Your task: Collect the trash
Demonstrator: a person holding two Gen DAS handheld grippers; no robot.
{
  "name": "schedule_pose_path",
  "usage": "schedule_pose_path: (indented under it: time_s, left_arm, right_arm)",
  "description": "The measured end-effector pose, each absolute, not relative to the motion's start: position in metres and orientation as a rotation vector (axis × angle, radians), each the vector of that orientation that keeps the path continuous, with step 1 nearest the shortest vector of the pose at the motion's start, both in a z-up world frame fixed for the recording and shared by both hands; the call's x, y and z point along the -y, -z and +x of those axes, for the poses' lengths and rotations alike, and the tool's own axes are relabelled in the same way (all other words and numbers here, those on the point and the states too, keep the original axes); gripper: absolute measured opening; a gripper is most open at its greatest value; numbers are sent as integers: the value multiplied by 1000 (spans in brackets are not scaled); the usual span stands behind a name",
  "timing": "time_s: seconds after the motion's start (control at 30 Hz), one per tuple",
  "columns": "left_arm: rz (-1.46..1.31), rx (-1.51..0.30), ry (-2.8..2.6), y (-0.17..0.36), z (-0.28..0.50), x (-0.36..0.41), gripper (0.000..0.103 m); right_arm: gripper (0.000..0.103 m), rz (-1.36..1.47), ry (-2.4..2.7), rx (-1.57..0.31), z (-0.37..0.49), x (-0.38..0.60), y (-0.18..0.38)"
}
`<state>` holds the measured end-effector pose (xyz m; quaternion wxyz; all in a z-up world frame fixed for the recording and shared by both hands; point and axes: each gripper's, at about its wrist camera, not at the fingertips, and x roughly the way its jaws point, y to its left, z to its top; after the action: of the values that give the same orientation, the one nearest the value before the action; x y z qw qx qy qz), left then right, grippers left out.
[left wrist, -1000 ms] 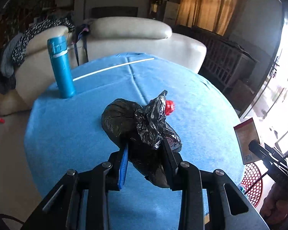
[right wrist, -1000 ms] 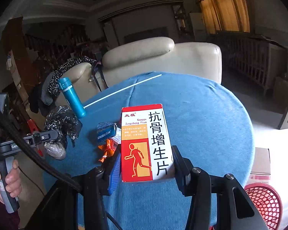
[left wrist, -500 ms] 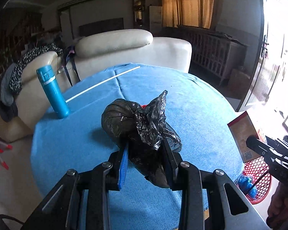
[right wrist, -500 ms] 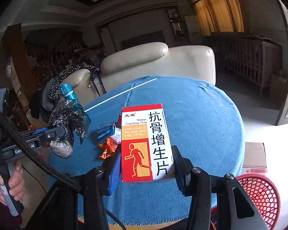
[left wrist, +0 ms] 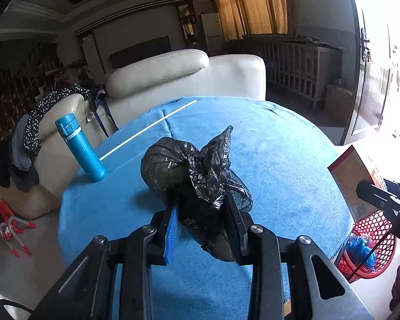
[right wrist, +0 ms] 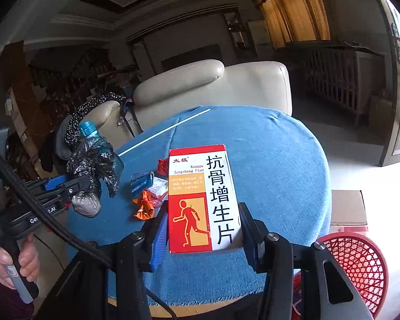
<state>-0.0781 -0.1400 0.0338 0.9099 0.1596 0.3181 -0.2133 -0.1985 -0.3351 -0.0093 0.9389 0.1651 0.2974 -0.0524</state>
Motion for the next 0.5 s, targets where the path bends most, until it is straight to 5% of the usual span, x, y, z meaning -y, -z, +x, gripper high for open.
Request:
schedule_pose_path:
  time_s: [0.5]
  left_arm:
    - [376,-655,454,-28,-79,153,35]
  right_arm:
    - [51,383,127,-617,-207,348,15]
